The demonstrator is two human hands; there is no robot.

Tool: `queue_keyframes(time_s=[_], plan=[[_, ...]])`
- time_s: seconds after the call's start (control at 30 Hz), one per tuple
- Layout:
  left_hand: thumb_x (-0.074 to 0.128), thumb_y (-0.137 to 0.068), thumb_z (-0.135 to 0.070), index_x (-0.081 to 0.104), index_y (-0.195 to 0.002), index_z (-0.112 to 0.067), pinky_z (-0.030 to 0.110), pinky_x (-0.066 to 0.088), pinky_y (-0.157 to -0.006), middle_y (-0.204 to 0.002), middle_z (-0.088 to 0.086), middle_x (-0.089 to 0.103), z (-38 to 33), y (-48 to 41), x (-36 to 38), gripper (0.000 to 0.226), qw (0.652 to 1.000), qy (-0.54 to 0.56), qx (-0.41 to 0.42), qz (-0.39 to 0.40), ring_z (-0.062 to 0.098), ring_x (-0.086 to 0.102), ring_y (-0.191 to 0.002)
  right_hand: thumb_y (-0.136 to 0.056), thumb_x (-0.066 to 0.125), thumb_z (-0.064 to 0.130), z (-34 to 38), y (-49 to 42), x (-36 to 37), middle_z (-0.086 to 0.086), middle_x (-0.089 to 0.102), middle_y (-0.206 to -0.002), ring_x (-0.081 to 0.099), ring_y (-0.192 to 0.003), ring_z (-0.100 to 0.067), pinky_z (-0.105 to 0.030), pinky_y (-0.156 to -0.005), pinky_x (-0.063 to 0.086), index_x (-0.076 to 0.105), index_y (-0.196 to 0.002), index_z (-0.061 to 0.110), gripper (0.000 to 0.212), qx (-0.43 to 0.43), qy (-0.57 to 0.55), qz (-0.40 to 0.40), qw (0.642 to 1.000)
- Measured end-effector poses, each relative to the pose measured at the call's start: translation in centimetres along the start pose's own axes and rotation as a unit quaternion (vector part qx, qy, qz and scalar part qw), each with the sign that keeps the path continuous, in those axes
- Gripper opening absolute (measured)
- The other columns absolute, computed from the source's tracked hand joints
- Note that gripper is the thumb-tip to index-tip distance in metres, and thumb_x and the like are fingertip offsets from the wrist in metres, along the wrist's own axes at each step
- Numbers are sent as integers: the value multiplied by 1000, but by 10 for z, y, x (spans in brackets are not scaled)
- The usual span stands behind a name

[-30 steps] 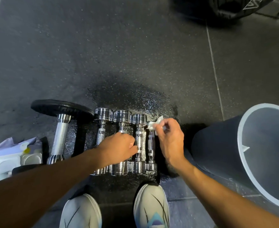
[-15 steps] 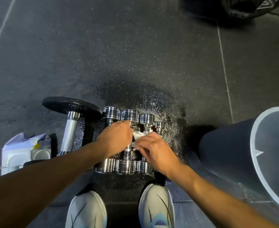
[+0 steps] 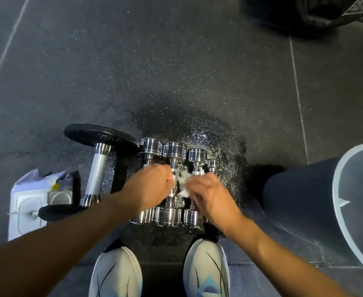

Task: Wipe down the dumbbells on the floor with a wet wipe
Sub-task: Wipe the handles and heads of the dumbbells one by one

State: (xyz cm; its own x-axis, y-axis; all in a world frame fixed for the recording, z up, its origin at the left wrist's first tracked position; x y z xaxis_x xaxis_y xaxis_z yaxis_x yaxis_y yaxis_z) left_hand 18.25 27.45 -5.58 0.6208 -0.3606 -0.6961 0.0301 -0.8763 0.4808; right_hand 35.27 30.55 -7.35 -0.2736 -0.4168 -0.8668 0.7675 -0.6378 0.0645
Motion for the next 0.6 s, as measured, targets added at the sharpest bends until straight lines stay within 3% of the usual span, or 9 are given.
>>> queue_keyframes(time_s=[0.07,0.17,0.3,0.43,0.6], plan=[[50,-101,-28,62,-97,-23,34,58,-68,-89,-6,61,-9,1,5,14,999,-20,33,-16,9,61,-72,-97,69,18,-12,-18,-7,1,70,-124,64,-107,-17,-29,-92,59,75,-119,19,23,37,-7,-40,998],[48,-102,-28,61,-116,-22,32,56,-76,-105,-6,52,-21,5,13,19,996,-29,81,-32,9,59,-82,-98,66,17,-12,-6,-9,-2,64,-122,68,-93,-15,-23,-82,61,74,-119,16,23,65,-39,-53,996],[50,-103,-26,47,-142,-25,31,49,-102,-127,-11,45,-35,11,27,39,990,-14,143,-10,6,50,-112,-99,63,19,-8,22,-6,0,58,-119,68,-77,-11,-22,-71,62,71,-124,21,26,69,-44,-29,996],[47,-104,-31,29,-155,-25,35,39,-114,-142,-9,42,-41,5,33,54,990,-35,134,13,8,43,-129,-97,69,12,-12,6,-13,1,63,-110,65,-82,-10,-12,-75,54,74,-115,17,20,62,-44,-39,996],[44,-104,-30,26,-157,-18,37,36,-116,-148,-2,44,-43,-2,31,57,993,-42,109,-5,13,39,-136,-93,75,15,-15,-6,-10,0,67,-103,59,-93,-14,-17,-79,48,76,-105,20,13,53,23,-90,994]])
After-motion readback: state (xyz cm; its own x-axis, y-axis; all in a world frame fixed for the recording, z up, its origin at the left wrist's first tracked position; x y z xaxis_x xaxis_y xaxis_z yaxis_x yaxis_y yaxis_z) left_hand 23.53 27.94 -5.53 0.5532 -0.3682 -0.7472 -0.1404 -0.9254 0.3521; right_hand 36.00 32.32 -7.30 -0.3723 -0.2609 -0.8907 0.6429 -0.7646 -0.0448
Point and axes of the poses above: each hand's wrist, its own y-axis away from the middle knuckle, its own x-axis out of the palm, z = x × y, the point moved 6 cm from there along -y, towards the middle knuckle
